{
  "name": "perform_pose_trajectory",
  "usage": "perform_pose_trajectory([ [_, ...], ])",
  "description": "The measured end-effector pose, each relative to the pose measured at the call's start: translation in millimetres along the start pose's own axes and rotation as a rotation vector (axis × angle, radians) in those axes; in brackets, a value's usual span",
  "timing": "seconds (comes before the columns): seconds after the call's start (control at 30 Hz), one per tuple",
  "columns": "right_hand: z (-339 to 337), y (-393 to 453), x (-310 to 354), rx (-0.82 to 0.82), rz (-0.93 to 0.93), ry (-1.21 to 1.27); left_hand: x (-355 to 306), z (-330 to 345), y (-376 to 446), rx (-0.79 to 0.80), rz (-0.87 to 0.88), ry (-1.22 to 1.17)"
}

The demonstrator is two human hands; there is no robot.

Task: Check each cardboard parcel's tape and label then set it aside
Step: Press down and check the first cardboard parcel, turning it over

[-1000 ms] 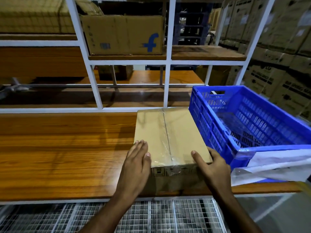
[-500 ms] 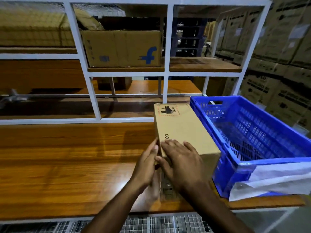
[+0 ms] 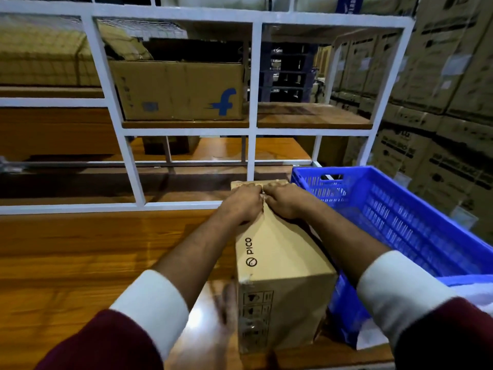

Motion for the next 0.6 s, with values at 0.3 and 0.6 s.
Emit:
perform_pose_trajectory([
  [0.3,10,7,-3,-0.025,-0.077,0.055,3,2,12,-0.046,0.124,0.107],
  [0.6,4,-26,-6,-0.004,0.034,0.050,8,2,-29,-0.034,0.038,0.118],
])
Point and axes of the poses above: each hand's wrist, its own y-axis towards the middle knuckle, its own z-axis out of the palm, x = y × z, the point moved 6 cm from there along y, towards the middle knuckle, and after that the axes turned 13 degrees about -z, right-handed, at the moved point
